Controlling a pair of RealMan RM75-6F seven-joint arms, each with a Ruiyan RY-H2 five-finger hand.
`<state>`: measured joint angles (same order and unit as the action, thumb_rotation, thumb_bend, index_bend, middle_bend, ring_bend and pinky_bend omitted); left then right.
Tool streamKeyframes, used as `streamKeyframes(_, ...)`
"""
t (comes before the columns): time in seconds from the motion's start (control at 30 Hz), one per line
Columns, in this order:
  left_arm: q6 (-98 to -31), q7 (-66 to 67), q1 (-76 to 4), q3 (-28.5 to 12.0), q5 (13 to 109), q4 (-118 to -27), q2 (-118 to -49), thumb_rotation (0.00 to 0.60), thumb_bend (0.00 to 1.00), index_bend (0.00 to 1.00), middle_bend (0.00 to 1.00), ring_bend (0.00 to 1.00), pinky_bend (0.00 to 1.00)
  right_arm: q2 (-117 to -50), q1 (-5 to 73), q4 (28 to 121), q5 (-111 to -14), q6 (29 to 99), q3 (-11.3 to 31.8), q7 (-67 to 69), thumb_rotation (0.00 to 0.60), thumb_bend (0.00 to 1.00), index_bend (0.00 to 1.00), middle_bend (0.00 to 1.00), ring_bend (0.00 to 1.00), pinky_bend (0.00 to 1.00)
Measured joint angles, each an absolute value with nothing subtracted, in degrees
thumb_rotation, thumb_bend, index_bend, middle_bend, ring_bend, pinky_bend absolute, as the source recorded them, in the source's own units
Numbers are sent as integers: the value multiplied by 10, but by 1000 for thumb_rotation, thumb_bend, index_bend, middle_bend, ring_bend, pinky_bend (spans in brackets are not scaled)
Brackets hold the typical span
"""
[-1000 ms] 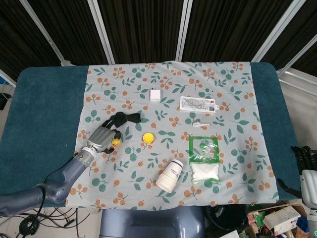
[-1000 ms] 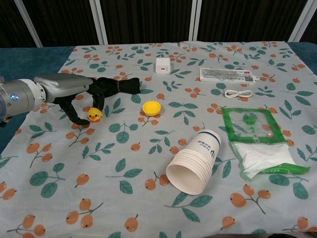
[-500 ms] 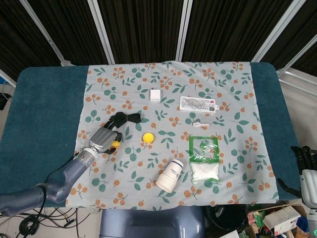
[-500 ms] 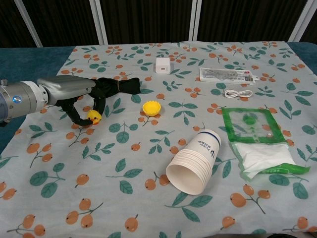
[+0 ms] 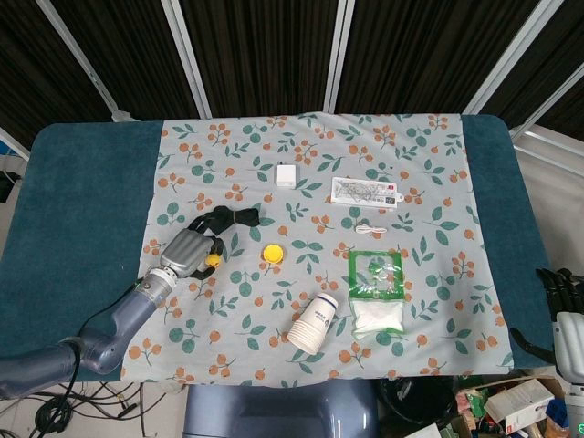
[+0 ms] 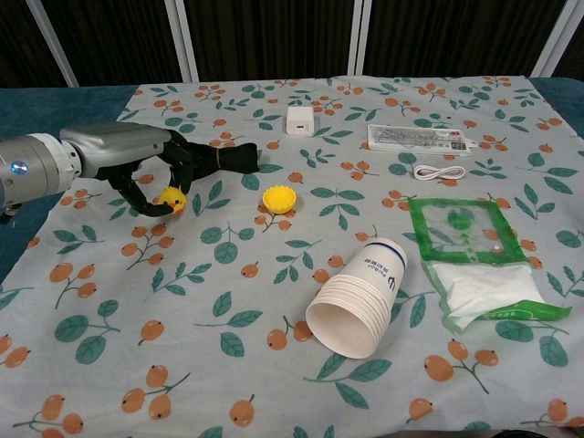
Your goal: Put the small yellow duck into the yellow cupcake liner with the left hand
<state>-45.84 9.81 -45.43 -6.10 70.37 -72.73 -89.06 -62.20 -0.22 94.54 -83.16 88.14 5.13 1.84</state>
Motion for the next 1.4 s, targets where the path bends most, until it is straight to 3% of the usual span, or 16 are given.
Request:
streamKeyframes(0.27,-466,72,-475,-99,704,-736,-901,600,351,465,470,35,0,-621,-2,947,-831,881,51,20,600,118,87,75,90,182)
streamKeyframes(0.53,-419,65,-520,-137,656,-719,-939,600,351,454,460,35,0,-621,-2,946,-830,879,51,20,600,117,87,75,90,182)
streamKeyframes(1.03,-395,139,-582,-143,604,-635,-1028,600,308,441,442,33,0,-620,-1,946,-828,878,52,24,600,118,87,76,90,181)
streamKeyframes(1.13,-394,144,-587,-140,602,-628,-1034,600,291,402,408,22,0,-619,-1,947,-828,877,52,26,600,118,87,75,90,181)
streamKeyframes(1.3,-389,159,-590,-132,600,-626,-1032,600,197,185,218,0,0,-619,-1,947,-828,878,53,27,600,118,87,75,90,182)
streamKeyframes(1.4,-379,176,-594,-125,593,-628,-1025,600,170,103,133,0,0,-619,-1,947,-828,876,52,26,600,118,87,75,90,182)
